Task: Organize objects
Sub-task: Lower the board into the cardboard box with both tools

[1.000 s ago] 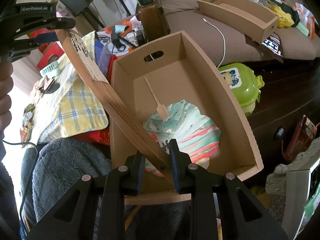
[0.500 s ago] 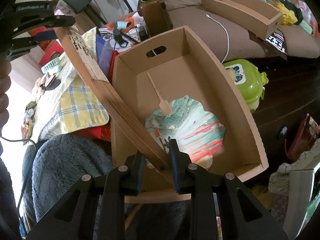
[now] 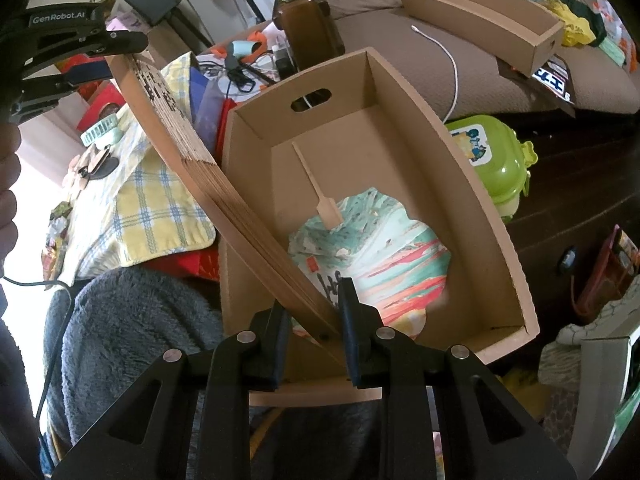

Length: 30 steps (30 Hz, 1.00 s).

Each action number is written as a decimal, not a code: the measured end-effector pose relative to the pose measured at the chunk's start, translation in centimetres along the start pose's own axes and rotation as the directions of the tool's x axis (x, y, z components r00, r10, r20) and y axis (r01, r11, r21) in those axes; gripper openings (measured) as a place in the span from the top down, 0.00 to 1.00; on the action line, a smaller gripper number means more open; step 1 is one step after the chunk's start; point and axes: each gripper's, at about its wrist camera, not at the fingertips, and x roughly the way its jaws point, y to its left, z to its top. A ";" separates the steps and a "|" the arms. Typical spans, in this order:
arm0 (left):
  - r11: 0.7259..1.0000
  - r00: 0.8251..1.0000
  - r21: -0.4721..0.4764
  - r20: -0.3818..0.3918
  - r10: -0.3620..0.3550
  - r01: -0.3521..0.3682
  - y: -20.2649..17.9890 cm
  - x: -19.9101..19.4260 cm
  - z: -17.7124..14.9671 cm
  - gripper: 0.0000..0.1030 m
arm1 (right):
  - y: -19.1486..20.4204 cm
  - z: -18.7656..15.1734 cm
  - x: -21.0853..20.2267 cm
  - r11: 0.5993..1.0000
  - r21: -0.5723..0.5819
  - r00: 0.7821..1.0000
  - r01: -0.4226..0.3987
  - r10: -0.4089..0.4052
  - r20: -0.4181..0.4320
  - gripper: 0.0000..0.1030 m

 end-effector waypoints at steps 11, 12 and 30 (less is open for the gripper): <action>1.000 1.000 0.005 -0.017 -0.002 0.002 -0.2 0.8 -0.2 0.69 | -0.1 -0.2 0.4 1.000 0.004 1.000 -0.003 0.003 -0.009 0.79; 1.000 1.000 0.006 -0.018 -0.002 0.002 -0.2 0.9 -0.2 0.69 | -0.2 -0.2 0.5 1.000 0.006 1.000 -0.003 0.003 -0.010 0.79; 1.000 0.999 0.020 -0.038 0.006 -0.005 -1.1 2.5 -0.5 0.69 | -1.3 -0.5 1.6 0.999 0.039 0.999 -0.019 0.021 -0.035 0.79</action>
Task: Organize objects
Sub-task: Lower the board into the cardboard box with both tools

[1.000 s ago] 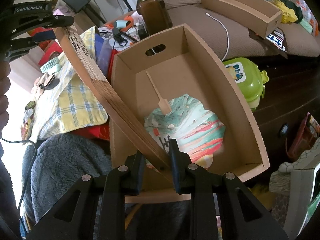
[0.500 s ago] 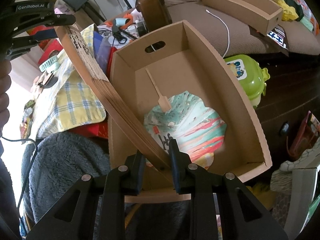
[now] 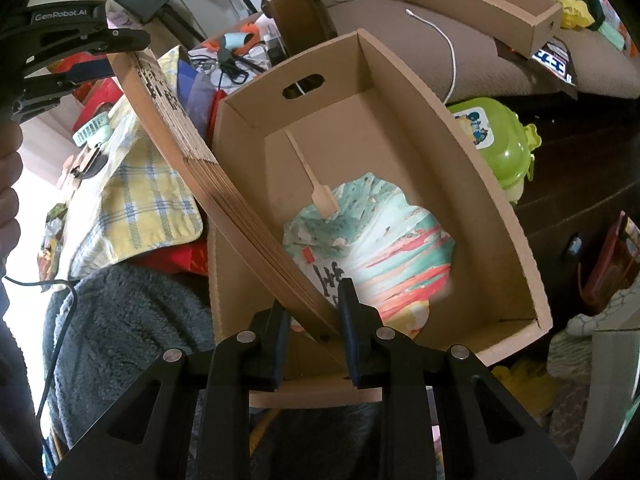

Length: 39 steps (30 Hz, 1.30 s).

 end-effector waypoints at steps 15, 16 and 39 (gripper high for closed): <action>1.000 1.000 -0.003 -0.009 -0.001 0.001 0.1 0.9 -0.1 0.69 | -0.2 -0.1 0.6 1.000 0.004 1.000 -0.004 0.004 -0.014 0.79; 1.000 1.000 -0.003 -0.010 -0.001 0.001 0.1 0.9 -0.1 0.69 | -0.2 -0.1 0.6 1.000 0.005 1.000 -0.004 0.004 -0.015 0.79; 1.000 0.999 0.001 -0.047 -0.007 0.007 -0.3 2.3 -0.2 0.69 | -0.6 -0.2 1.4 1.000 0.014 0.999 0.008 -0.007 -0.036 0.79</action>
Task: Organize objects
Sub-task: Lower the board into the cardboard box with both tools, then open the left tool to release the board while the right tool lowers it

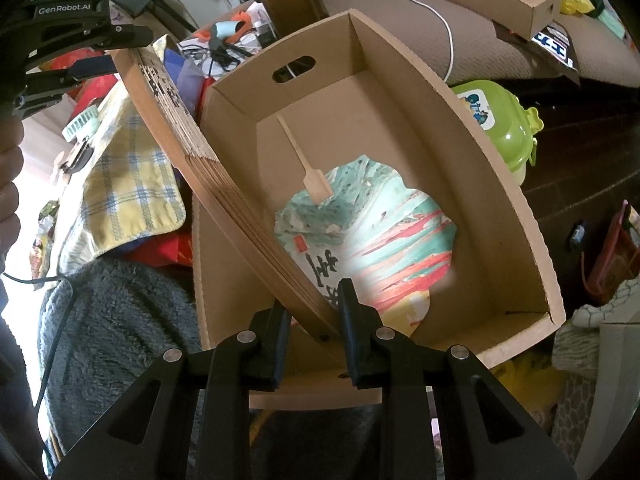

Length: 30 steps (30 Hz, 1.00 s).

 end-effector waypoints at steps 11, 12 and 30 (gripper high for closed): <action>1.000 1.000 0.013 -0.015 0.002 -0.002 -0.4 0.6 0.3 0.70 | 0.1 0.0 0.0 1.000 -0.003 1.000 -0.003 0.003 -0.001 0.79; 1.000 1.000 0.013 -0.017 0.003 -0.003 -0.4 0.8 0.3 0.70 | 0.1 0.0 0.0 1.000 -0.002 1.000 -0.002 0.002 -0.002 0.79; 1.000 0.997 -0.010 -0.072 -0.003 0.002 -0.2 3.1 -0.3 0.70 | -0.4 0.0 0.6 1.000 0.002 0.999 0.013 -0.013 -0.035 0.79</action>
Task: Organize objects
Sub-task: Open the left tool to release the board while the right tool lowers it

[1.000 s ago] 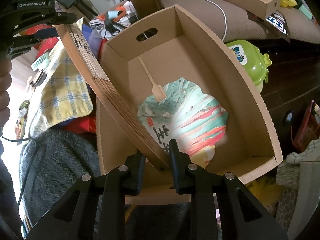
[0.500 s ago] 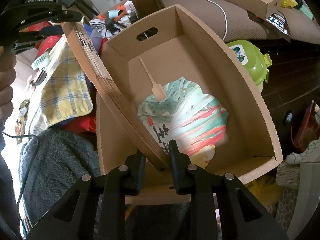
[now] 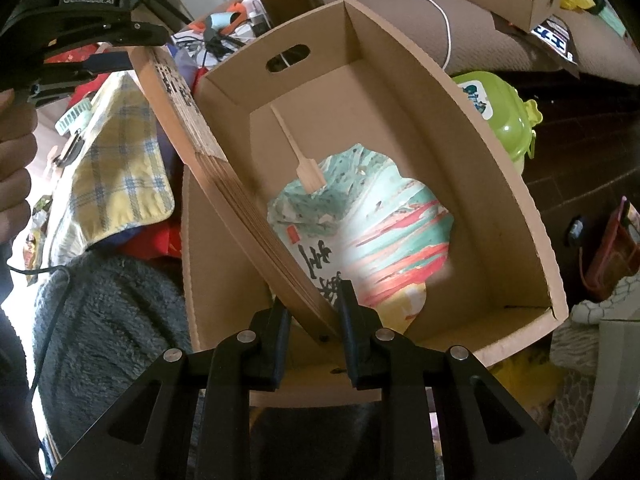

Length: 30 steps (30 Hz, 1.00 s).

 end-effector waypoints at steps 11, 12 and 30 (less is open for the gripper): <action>1.000 1.000 -0.007 -0.011 0.011 -0.011 0.4 0.5 -0.1 0.70 | 0.2 -0.2 0.0 1.000 -0.008 1.000 -0.002 0.002 -0.002 0.79; 1.000 1.000 -0.005 -0.011 0.012 -0.012 0.3 0.6 -0.1 0.70 | 0.2 -0.2 0.0 1.000 -0.008 1.000 -0.002 0.002 -0.003 0.79; 0.997 0.997 0.065 -0.057 0.047 -0.043 -2.5 2.6 -0.2 0.75 | 0.7 -0.3 0.3 0.999 -0.026 1.000 -0.020 0.019 -0.021 0.81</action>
